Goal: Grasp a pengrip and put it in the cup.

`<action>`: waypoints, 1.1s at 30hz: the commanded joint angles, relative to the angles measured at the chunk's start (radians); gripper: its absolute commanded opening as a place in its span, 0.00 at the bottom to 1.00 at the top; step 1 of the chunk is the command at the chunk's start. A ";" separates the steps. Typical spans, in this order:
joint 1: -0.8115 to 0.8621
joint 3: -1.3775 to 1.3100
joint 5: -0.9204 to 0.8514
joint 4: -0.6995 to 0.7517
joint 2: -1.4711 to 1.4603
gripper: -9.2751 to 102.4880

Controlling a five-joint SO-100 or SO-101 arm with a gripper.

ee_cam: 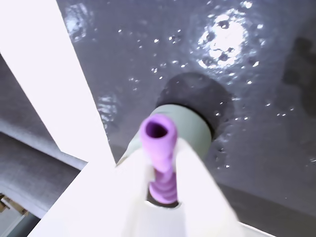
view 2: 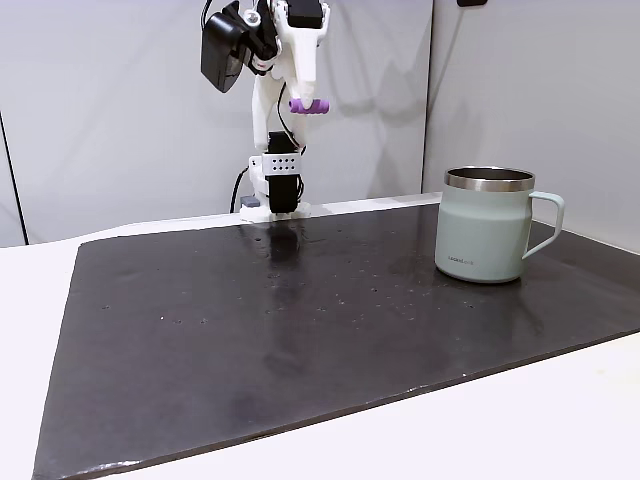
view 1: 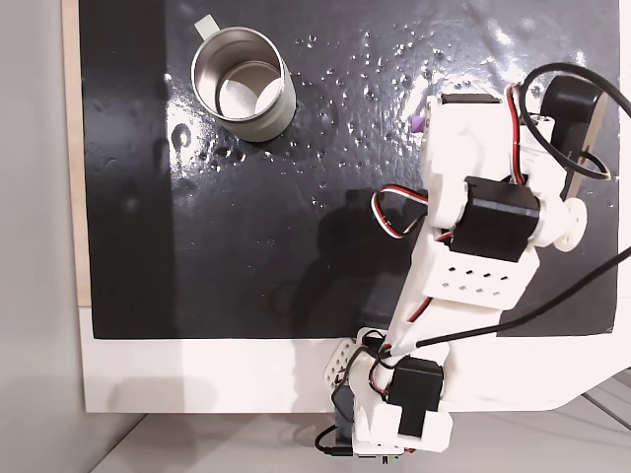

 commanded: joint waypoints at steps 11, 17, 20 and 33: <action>-0.282 -0.367 0.160 0.009 -0.202 0.08; -0.417 -0.489 0.227 0.002 -0.334 0.08; -0.472 -0.531 0.227 -0.023 -0.383 0.08; -0.571 -0.624 0.232 -0.086 -0.502 0.08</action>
